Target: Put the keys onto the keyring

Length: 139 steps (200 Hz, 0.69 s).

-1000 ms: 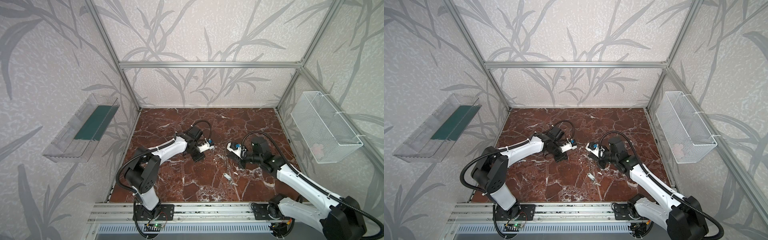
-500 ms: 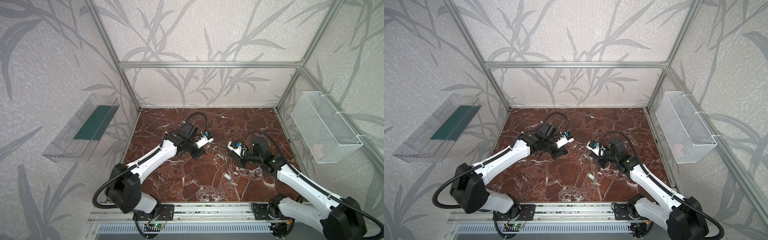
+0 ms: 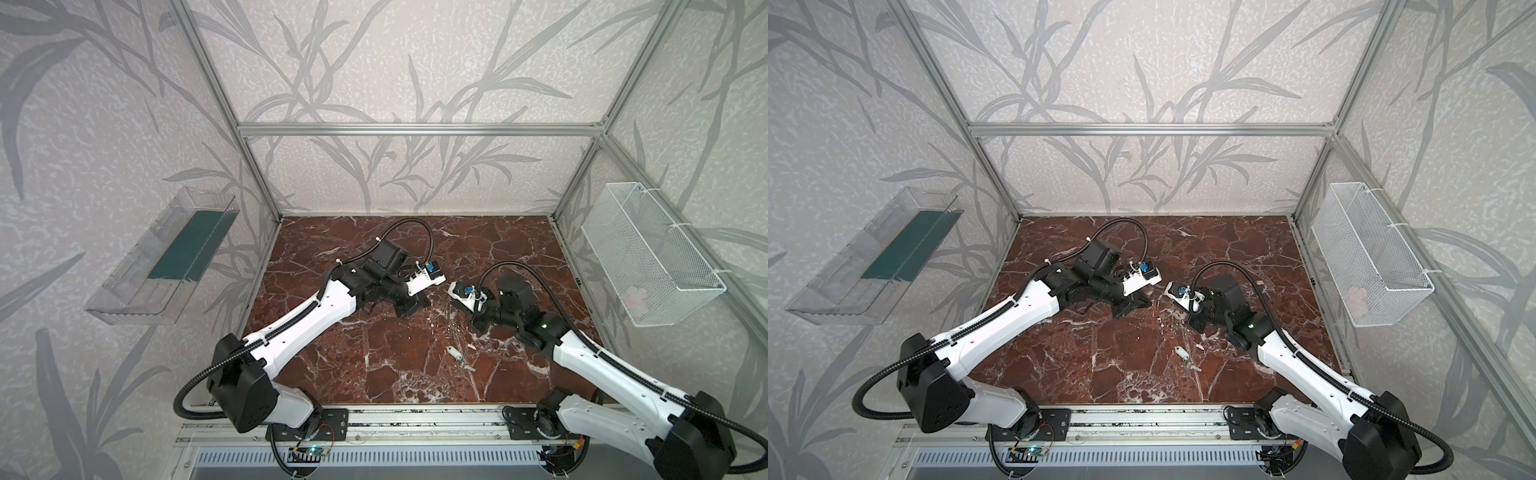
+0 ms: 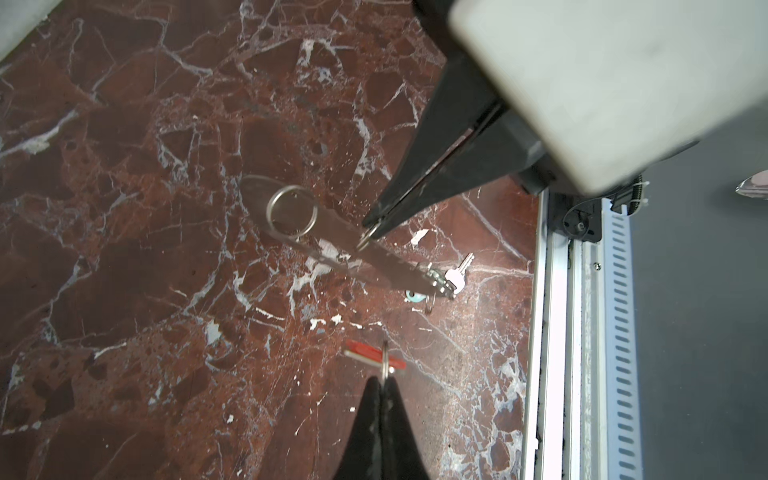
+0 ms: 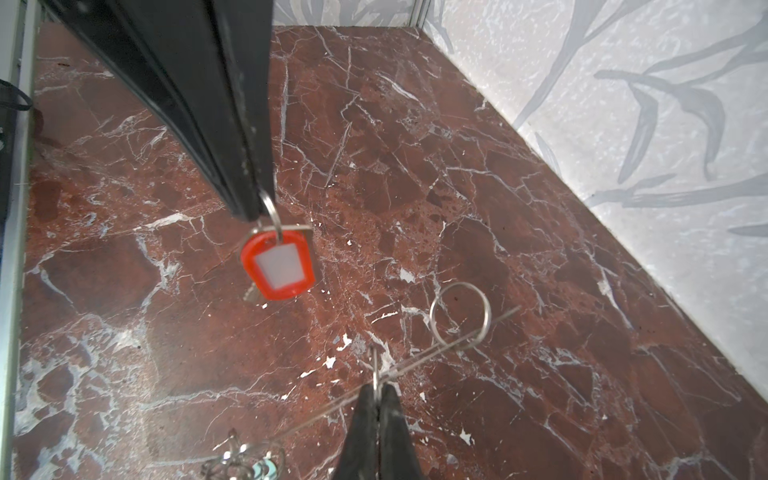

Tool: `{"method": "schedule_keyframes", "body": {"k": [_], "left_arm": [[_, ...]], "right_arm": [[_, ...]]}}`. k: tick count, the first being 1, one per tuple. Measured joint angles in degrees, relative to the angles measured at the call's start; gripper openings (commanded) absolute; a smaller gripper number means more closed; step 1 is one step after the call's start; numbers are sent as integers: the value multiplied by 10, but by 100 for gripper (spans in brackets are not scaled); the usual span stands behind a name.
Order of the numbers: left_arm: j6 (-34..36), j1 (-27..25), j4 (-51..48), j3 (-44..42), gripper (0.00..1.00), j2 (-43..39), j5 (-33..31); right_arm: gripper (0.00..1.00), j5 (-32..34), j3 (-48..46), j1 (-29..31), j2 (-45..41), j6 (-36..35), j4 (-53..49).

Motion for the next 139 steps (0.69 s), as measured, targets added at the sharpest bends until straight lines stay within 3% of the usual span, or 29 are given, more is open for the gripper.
{"method": "schedule_keyframes", "body": {"k": [46, 139], "left_arm": [[-8, -4, -6, 11, 0, 11, 21], [-28, -12, -9, 45, 0, 49, 29]], "right_arm": [[0, 24, -29, 13, -21, -9, 81], [0, 18, -57, 23, -25, -25, 143]]}}
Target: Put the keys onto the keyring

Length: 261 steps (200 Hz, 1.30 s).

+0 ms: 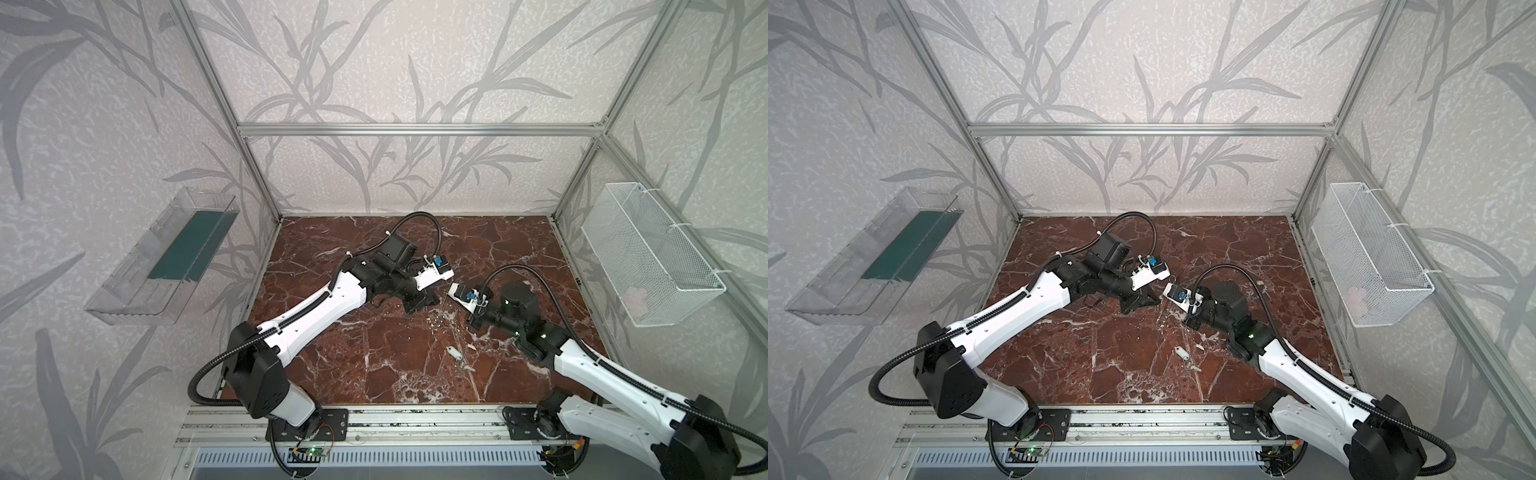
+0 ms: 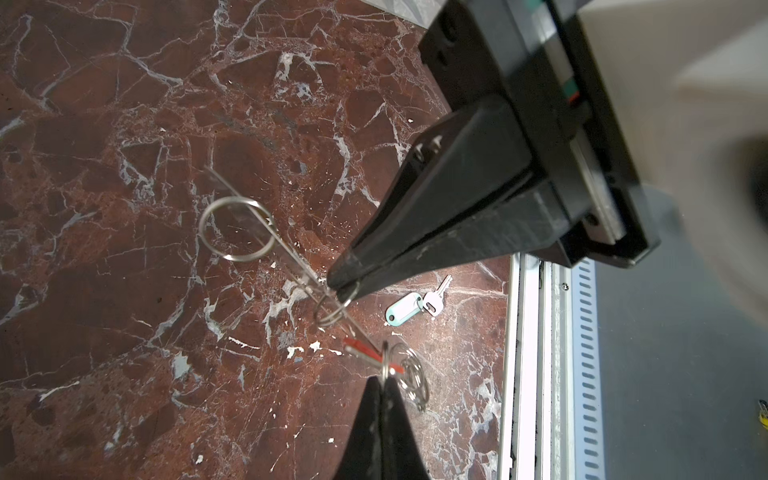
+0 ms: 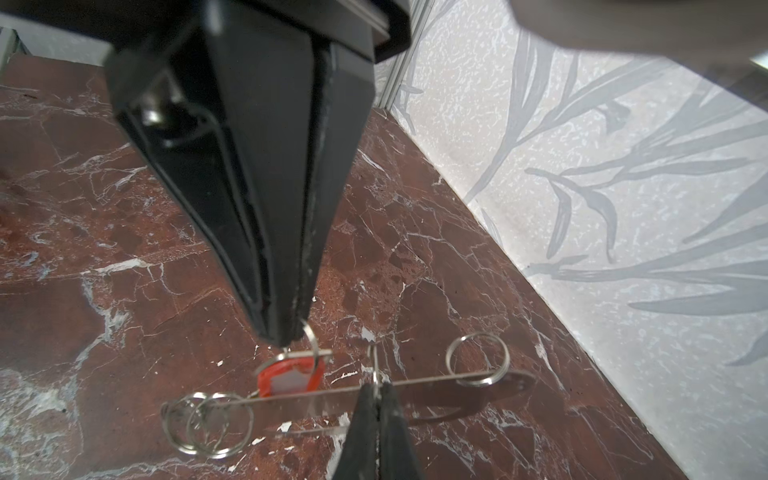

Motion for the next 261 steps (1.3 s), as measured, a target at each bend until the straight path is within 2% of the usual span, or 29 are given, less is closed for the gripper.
{"method": "schedule_keyframes", "body": {"k": [261], "left_arm": [[-38, -3, 5, 10, 0, 20, -12]], "right_arm": [[0, -12, -14, 7, -11, -15, 7]]}}
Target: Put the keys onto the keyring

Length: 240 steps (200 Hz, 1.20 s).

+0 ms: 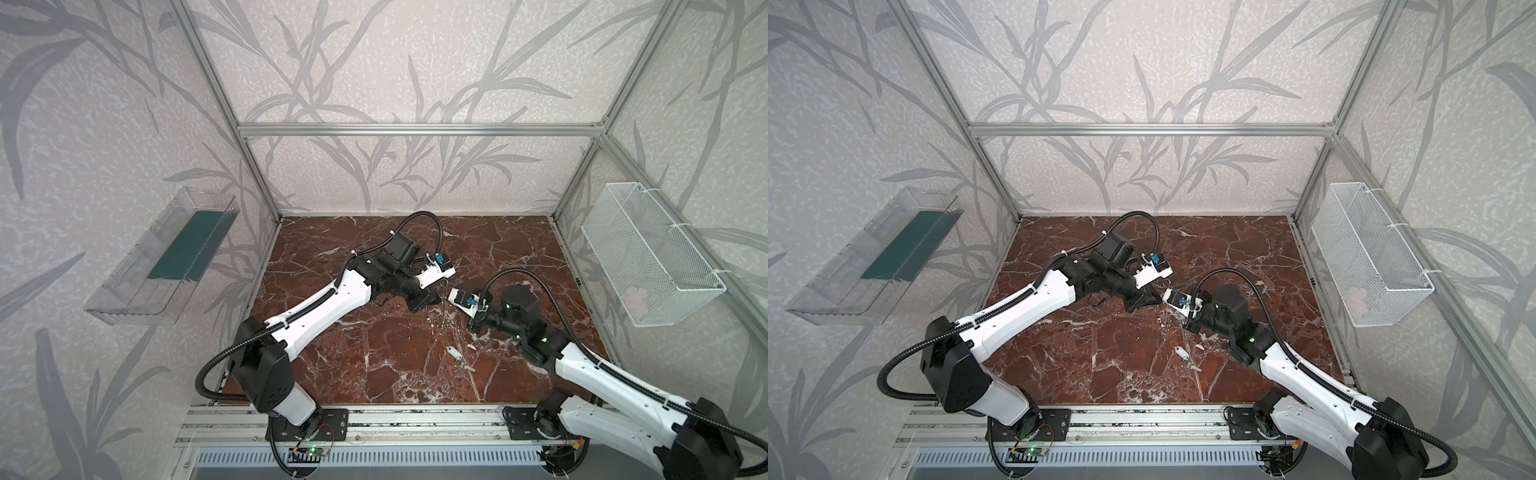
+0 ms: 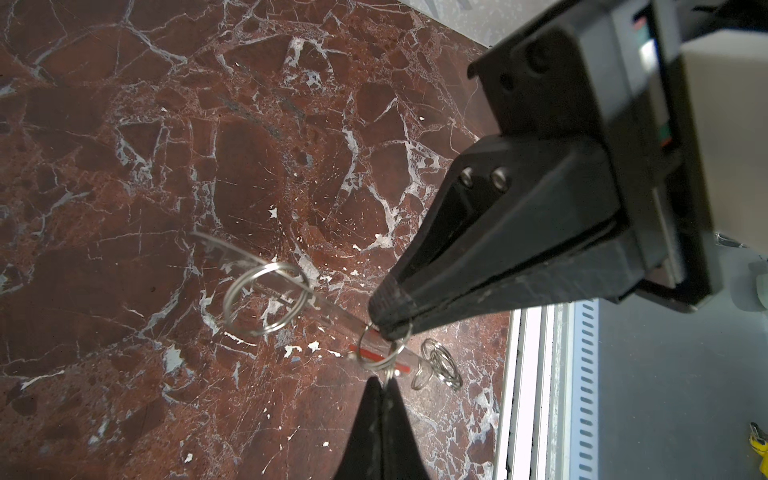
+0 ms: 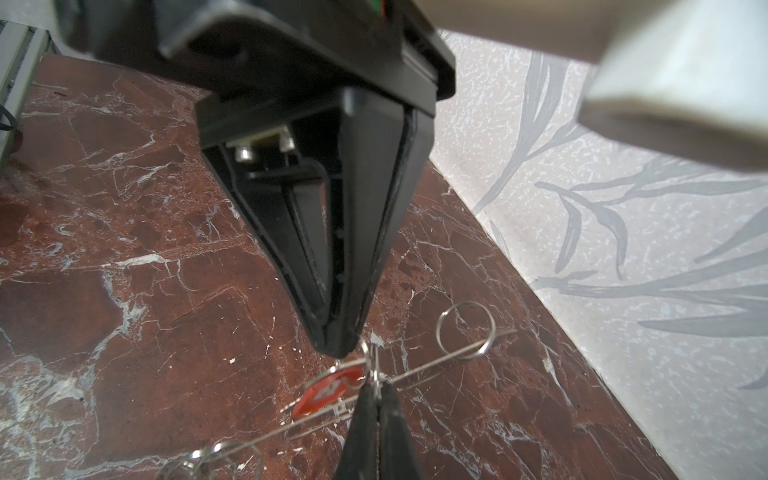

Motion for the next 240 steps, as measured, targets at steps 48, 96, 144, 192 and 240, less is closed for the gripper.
{"method": "schedule_keyframes", "body": {"k": [48, 96, 144, 192, 240], "left_arm": [[0, 0, 5, 0, 0, 0, 1], [0, 0, 10, 0, 0, -2, -1], [0, 0, 8, 0, 0, -2, -10], [-7, -1, 0, 7, 0, 3, -12], [-12, -1, -15, 23, 0, 17, -12]], "right_arm": [[0, 12, -1, 2, 1, -2, -7], [0, 17, -1, 2, 4, -2, -15], [0, 19, -5, 3, 2, -2, -14], [0, 19, -12, 3, -5, -4, -12], [0, 24, -15, 3, -6, -4, -11]]}}
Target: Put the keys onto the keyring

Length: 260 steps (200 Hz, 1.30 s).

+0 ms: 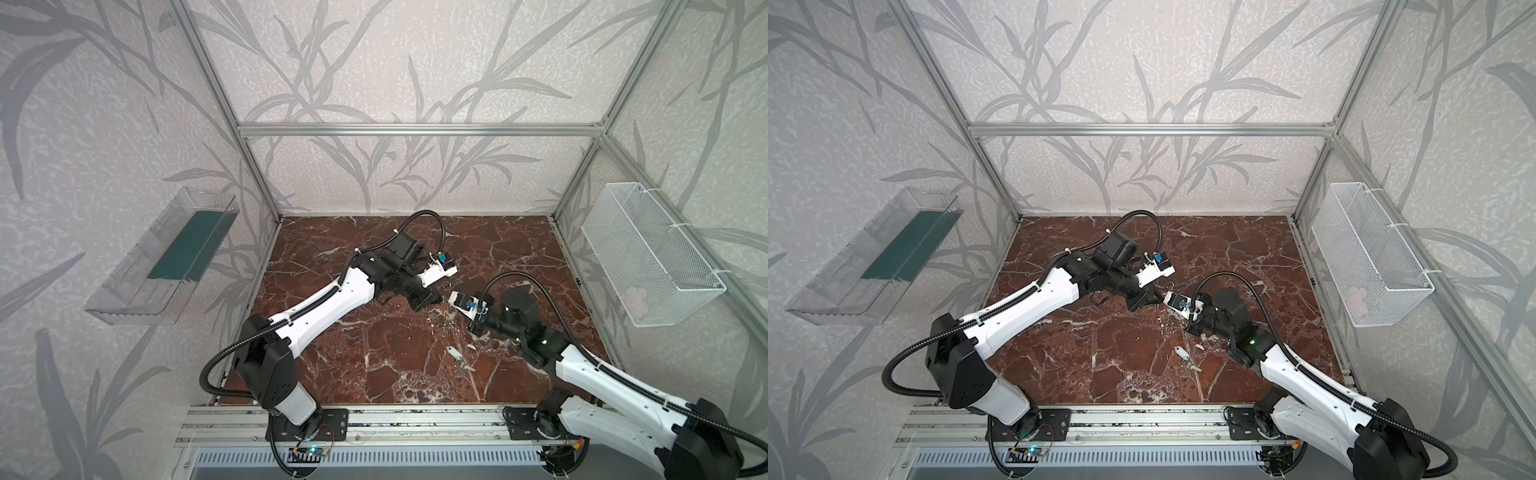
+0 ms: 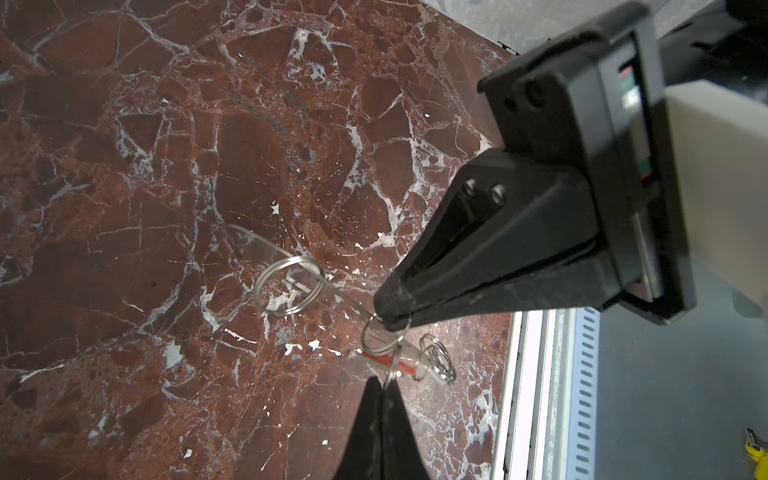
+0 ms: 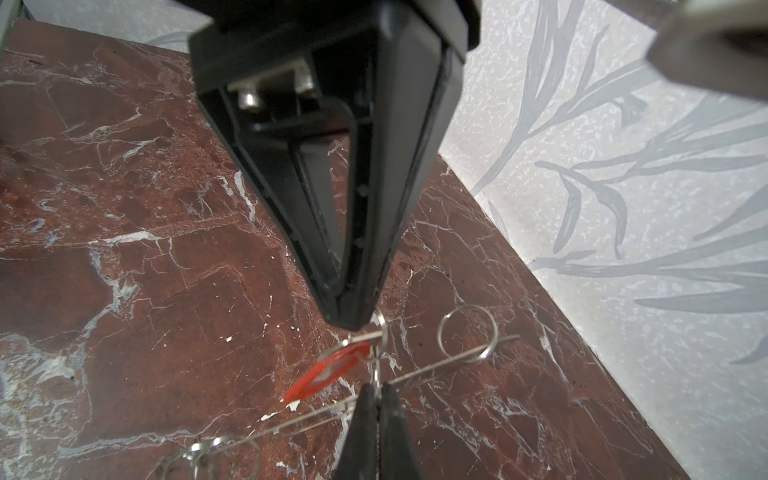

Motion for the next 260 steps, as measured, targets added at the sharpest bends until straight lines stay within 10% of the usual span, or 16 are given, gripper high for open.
{"method": "schedule_keyframes", "body": {"k": [260], "left_arm": [[-37, -8, 26, -12, 0, -8, 7]], "right_arm": [[0, 34, -14, 7, -18, 6, 33]]}}
